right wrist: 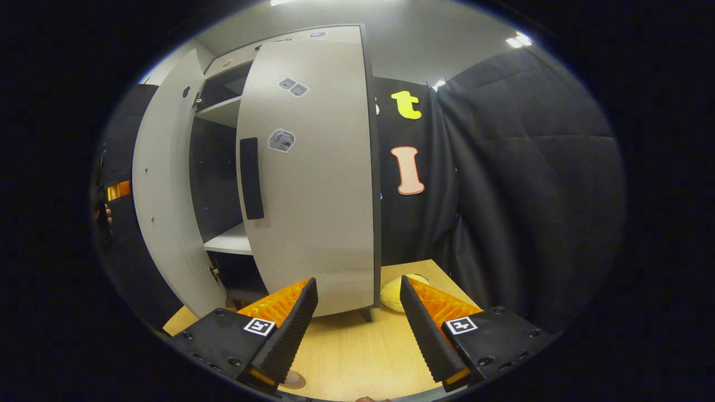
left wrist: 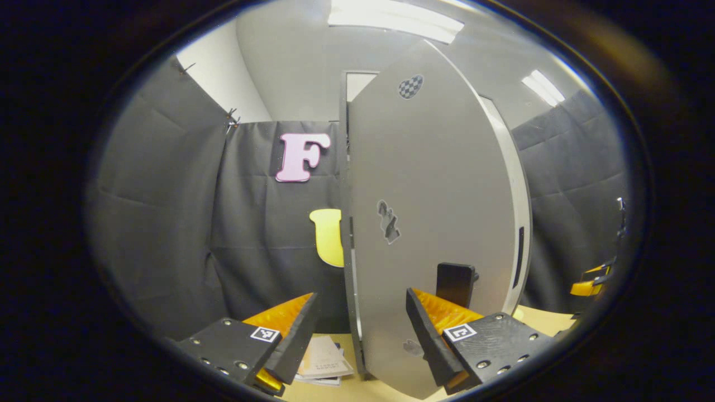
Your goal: Grasp the bottle in the cabinet with the left hand and place it on the coaster, then close the right door with the right hand and the left door with the left hand.
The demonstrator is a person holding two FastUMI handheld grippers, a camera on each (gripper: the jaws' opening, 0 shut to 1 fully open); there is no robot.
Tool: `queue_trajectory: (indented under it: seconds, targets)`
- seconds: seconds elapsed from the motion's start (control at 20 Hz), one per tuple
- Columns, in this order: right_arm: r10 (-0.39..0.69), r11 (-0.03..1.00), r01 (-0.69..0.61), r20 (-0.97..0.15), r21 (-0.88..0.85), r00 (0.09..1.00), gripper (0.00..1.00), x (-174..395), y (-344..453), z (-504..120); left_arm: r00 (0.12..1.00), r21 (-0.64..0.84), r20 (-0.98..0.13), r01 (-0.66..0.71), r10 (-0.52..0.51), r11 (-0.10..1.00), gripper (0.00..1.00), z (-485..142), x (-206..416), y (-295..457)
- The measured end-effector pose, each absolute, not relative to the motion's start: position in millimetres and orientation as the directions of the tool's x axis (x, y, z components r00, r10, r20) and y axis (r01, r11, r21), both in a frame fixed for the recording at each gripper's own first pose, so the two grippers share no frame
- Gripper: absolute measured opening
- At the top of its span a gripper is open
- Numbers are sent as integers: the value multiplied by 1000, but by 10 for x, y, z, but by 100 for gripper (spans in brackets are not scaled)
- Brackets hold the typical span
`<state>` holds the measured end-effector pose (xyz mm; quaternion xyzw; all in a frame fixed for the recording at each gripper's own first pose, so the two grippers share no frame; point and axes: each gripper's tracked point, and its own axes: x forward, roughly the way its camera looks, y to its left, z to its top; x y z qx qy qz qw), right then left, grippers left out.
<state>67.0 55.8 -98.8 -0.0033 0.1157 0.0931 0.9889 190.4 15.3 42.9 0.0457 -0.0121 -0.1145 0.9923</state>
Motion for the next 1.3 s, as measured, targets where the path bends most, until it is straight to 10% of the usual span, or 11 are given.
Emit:
queue_trajectory:
  seconds: [0.45, 1.3]
  targets:
    - [185, 983, -179, -244, 47, 952, 95, 936, -40, -868, 973, 89, 7, 227, -229, 970, 96, 434, 2017, -823]
    - [379, 922, -359, -143, 147, 914, 95, 1482, 223, -690, 997, 50, 68, -33, 30, 998, 96, 782, 399, -270]
